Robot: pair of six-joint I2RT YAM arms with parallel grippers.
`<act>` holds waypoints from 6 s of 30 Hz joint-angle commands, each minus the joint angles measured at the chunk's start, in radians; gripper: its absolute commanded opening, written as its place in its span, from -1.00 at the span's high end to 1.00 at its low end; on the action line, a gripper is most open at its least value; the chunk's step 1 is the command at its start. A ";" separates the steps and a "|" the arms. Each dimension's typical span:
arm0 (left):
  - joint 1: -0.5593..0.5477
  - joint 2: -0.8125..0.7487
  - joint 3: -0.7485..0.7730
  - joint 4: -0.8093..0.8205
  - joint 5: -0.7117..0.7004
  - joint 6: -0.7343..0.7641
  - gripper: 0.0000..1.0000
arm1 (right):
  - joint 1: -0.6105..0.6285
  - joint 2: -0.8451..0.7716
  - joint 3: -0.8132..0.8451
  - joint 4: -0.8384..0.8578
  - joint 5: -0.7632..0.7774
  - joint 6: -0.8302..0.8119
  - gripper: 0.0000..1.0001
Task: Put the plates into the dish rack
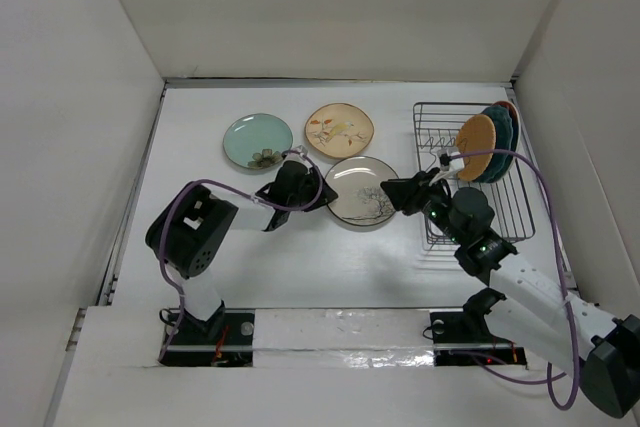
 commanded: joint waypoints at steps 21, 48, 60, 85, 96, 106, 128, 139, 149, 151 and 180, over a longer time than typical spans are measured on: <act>0.026 -0.237 -0.251 0.371 0.000 -0.086 1.00 | -0.021 0.005 -0.002 0.037 0.003 -0.013 -0.01; 0.177 -1.032 -0.415 0.011 0.051 -0.047 1.00 | -0.105 0.584 0.141 0.228 -0.342 0.054 -0.68; 0.177 -1.086 -0.328 -0.043 0.137 -0.034 1.00 | -0.105 0.755 0.120 0.663 -0.647 0.241 -0.67; 0.177 -1.226 -0.078 -0.412 0.086 0.222 -0.27 | -0.108 0.376 0.205 0.357 -0.617 0.231 1.00; 0.177 -1.359 -0.036 -0.588 -0.001 0.448 -0.64 | -0.326 0.105 0.535 -0.326 0.053 -0.122 1.00; 0.154 -1.410 -0.084 -0.577 -0.015 0.514 -0.64 | -0.389 0.143 0.676 -0.464 0.575 -0.349 1.00; 0.135 -1.451 -0.087 -0.581 -0.020 0.517 -0.64 | -0.552 0.425 0.589 -0.197 0.477 -0.527 1.00; 0.135 -1.438 -0.090 -0.578 -0.020 0.516 -0.64 | -0.552 0.430 0.457 -0.145 0.374 -0.420 1.00; 0.135 -1.346 -0.087 -0.585 -0.047 0.502 -0.23 | -0.552 0.453 0.379 -0.126 0.281 -0.309 0.50; 0.135 -1.314 -0.084 -0.586 -0.049 0.494 -0.11 | -0.539 0.436 0.380 -0.155 0.293 -0.275 0.14; 0.076 -0.571 0.043 -0.209 -0.167 0.106 0.66 | -0.279 -0.093 0.184 -0.135 -0.054 -0.041 0.96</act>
